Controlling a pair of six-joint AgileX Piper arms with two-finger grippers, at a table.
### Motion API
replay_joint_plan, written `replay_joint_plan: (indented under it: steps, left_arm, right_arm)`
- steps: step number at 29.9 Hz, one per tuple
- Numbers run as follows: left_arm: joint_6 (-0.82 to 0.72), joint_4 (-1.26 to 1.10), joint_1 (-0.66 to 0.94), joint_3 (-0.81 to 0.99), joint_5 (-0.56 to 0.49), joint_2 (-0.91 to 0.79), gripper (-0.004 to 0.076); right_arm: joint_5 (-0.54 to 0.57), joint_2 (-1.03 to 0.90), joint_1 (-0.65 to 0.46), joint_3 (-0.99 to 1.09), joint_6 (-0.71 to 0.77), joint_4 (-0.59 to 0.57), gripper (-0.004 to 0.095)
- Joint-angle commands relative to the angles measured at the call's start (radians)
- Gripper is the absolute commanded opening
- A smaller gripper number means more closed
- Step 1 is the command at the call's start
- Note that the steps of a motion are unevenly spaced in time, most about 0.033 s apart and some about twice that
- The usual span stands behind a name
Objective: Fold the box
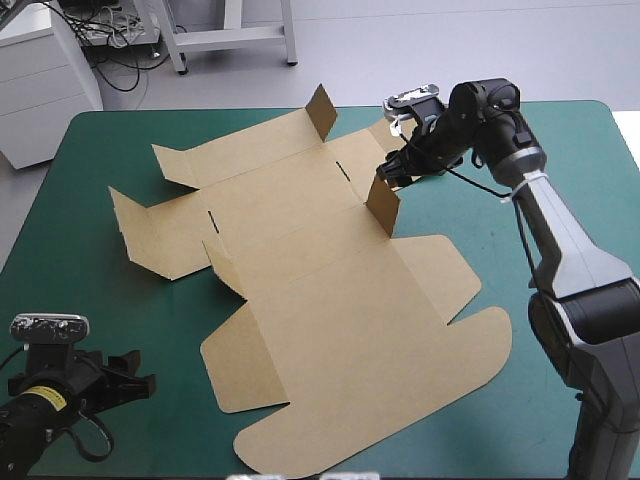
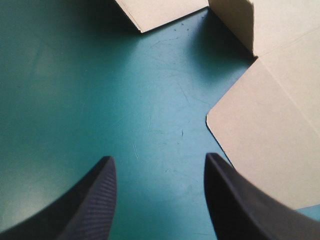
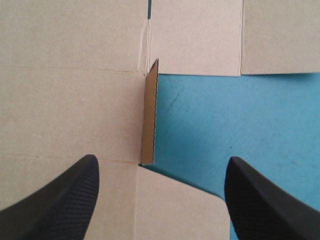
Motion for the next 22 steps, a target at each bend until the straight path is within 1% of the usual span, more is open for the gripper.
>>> replay_joint_plan:
  steps: [1,8,17,22]
  left_arm:
    - [-0.004,-0.001,0.0,-0.035,-0.038,0.012,0.0379]
    - [-0.008,-0.003,0.0,-0.035,-0.036,0.012,0.0379]
    - [-0.008,-0.003,0.0,-0.035,-0.034,0.012,0.0379]
    - [-0.008,-0.003,0.0,-0.035,-0.03,0.012,0.0379]
  right_arm:
    - [-0.005,-0.003,0.002,-0.09,-0.007,0.008,0.0661]
    - [-0.013,0.08,0.006,-0.119,-0.013,0.034,0.0661]
    - [-0.018,0.152,0.037,-0.117,-0.021,0.029,0.0657]
    - [-0.013,0.171,0.037,-0.117,-0.021,0.031,0.061]
